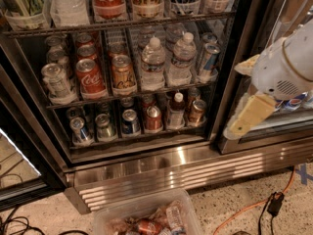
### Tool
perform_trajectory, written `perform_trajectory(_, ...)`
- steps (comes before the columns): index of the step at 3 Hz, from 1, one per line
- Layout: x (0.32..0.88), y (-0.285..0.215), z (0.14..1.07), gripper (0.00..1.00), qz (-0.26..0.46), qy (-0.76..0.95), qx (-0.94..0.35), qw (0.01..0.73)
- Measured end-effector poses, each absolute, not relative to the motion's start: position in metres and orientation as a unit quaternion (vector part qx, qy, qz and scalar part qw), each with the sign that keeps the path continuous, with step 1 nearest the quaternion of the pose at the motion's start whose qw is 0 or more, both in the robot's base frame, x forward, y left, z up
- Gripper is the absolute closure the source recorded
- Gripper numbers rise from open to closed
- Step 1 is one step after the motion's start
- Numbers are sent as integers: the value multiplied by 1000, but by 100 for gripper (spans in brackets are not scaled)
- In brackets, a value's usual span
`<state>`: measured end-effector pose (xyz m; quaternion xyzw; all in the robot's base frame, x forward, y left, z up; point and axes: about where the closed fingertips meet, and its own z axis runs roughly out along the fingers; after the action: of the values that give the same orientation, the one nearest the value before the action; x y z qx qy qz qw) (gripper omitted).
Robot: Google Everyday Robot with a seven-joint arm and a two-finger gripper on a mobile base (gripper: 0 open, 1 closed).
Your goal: Pick coke can from middle shelf of fridge
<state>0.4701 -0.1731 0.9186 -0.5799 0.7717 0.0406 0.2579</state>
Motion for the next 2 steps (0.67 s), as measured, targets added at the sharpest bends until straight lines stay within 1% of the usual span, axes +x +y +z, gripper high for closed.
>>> perform_trajectory(1, 477, -169, 924, 0, 37, 770, -575, 275)
perform_trajectory(2, 477, -169, 924, 0, 37, 770, -575, 275)
